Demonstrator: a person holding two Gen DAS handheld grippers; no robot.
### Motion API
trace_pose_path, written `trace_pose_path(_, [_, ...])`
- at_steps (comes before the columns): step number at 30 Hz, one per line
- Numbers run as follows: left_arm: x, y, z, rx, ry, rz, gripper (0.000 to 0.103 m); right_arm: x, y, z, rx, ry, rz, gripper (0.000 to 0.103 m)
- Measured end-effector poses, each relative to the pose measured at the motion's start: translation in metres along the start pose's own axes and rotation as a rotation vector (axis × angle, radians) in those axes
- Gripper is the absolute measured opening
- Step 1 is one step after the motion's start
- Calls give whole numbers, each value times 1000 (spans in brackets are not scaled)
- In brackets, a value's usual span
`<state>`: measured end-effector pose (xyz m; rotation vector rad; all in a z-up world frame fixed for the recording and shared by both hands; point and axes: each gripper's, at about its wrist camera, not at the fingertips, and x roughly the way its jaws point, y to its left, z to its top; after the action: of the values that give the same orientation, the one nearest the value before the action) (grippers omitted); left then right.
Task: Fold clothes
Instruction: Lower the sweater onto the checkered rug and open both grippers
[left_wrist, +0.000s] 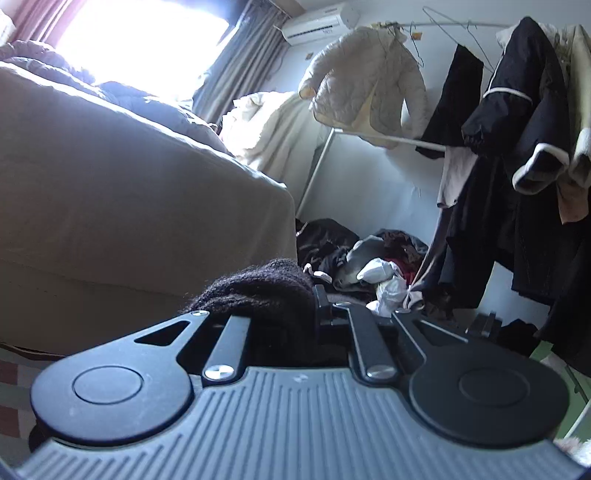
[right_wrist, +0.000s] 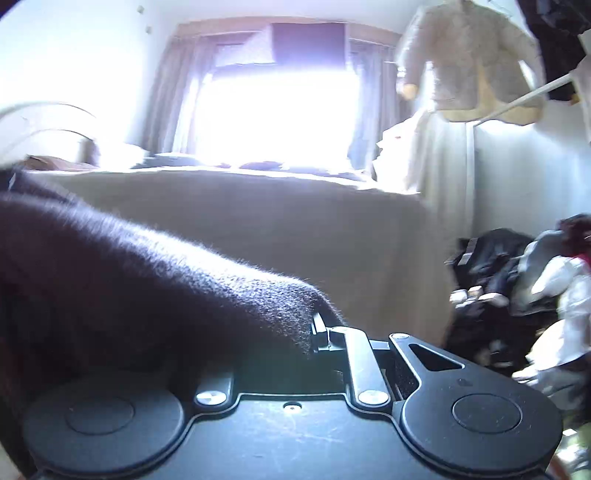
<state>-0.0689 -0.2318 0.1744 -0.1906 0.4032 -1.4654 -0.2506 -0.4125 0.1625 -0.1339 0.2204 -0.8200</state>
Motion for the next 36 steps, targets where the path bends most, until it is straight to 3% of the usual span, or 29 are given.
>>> trace_pose_path(2, [48,2,-15,24,82,40,14,21,-12,0,-109,58,-71,24])
trace_pose_path(4, [97,5,-30,49,165,79,22,67,-20,-10,-188,185,-110,52])
trace_pose_path(6, [146,8,-47,67,255,121,34,129,-22,-46,-295,395,-111,56])
trace_pose_path(8, [183,36,-89,15,427,210,34,169,-29,-101,-336,625,-108,57])
trace_pose_path(10, [185,58,-125,9,488,255,34,191,-34,-151,-297,744,-126,55])
trace_pose_path(13, [160,90,-164,-9,499,267,48,162,-51,-175,-192,785,-73,55])
trace_pose_path(17, [137,128,-194,-101,529,298,49,150,-64,-197,-115,845,52,57])
trace_pose_path(21, [123,140,-218,-207,520,271,49,139,-79,-193,-38,840,54,60])
trace_pose_path(24, [110,127,-234,-186,468,235,50,106,-95,-204,282,784,2,61])
trace_pose_path(26, [96,121,-244,-169,446,213,50,88,-94,-214,480,705,73,60])
trace_pose_path(28, [89,120,-247,-157,450,191,50,83,-73,-215,521,687,167,60])
trace_pose_path(32, [76,124,-244,-164,442,173,51,97,-22,-213,455,723,309,60])
trace_pose_path(36, [65,133,-245,-193,438,178,51,118,10,-218,380,746,338,61])
